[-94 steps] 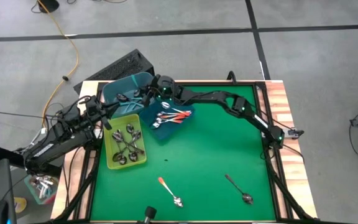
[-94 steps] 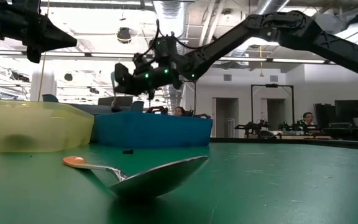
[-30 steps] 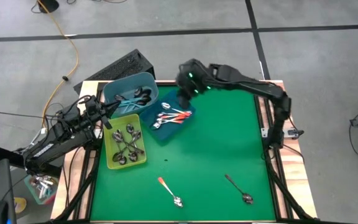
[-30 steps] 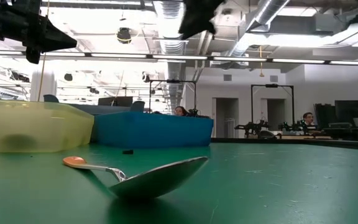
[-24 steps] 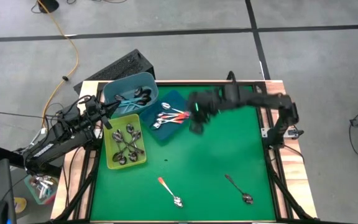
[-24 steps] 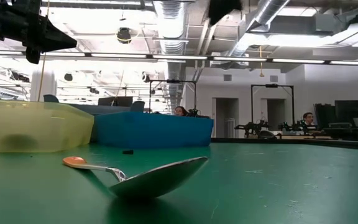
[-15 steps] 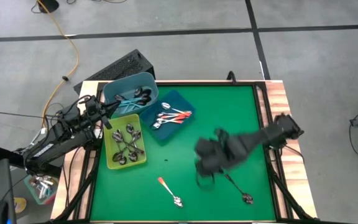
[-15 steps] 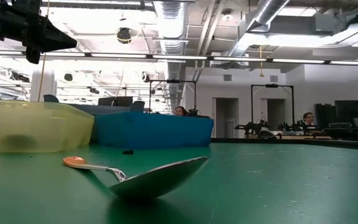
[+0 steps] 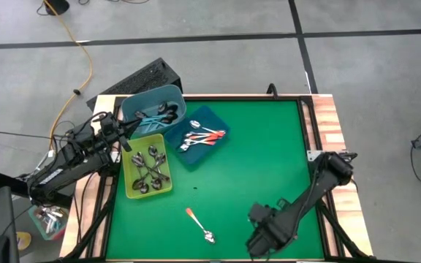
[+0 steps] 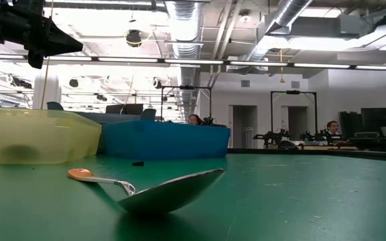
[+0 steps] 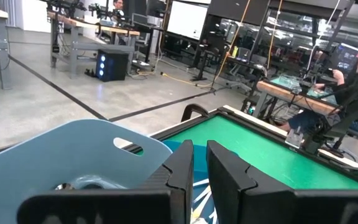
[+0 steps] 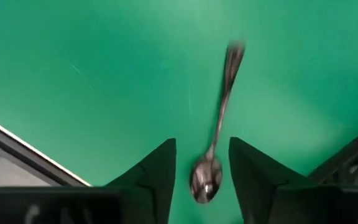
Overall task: Sort silverware by color (type)
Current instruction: Put the black spoon into the green bin
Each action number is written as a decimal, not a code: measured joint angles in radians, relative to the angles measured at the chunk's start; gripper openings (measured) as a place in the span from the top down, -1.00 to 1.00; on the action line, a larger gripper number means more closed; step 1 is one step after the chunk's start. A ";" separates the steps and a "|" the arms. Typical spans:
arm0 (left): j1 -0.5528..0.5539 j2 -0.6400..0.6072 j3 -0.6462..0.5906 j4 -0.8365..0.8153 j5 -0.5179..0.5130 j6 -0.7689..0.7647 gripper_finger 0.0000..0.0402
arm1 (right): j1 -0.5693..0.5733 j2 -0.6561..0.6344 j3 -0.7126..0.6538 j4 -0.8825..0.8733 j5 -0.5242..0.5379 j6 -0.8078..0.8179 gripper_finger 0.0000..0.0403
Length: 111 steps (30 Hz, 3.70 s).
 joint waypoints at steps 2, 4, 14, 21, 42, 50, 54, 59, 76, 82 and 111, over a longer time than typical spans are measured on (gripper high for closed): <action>0.000 0.000 0.000 0.000 0.001 0.000 0.85 | 0.014 -0.012 -0.083 0.048 -0.074 0.018 0.19; 0.000 0.000 0.000 0.000 0.005 0.000 0.85 | 0.031 -0.041 -0.170 0.112 -0.110 0.020 0.12; 0.000 0.000 0.000 0.004 0.007 0.002 0.85 | 0.101 -0.335 -0.653 0.623 -0.113 0.249 0.04; 0.000 0.000 0.000 0.004 0.001 0.002 0.85 | 0.109 -0.357 -0.799 0.739 -0.113 0.297 0.00; 0.000 0.000 0.000 0.004 0.000 0.003 0.85 | 0.063 -0.251 -0.803 0.712 -0.170 0.116 0.54; 0.000 0.000 0.000 0.004 0.000 0.003 0.85 | 0.062 -0.251 -0.803 0.707 -0.169 0.116 0.93; 0.000 0.000 0.000 0.004 0.000 0.003 0.85 | 0.048 -0.250 -0.803 0.703 -0.168 0.114 0.96; 0.000 0.000 0.000 0.004 0.000 0.003 0.85 | 0.026 -0.248 -0.793 0.694 -0.156 0.086 0.97; 0.000 0.000 0.000 0.004 0.000 0.002 0.85 | -0.127 -0.242 -0.676 0.724 0.133 -0.184 0.98; 0.000 0.000 0.000 0.004 0.000 0.002 0.85 | -0.209 -0.243 -0.674 0.868 0.169 -0.329 0.98; 0.000 0.000 0.000 -0.002 -0.069 -0.004 0.85 | -0.579 -0.058 -0.601 2.081 0.199 -1.193 0.98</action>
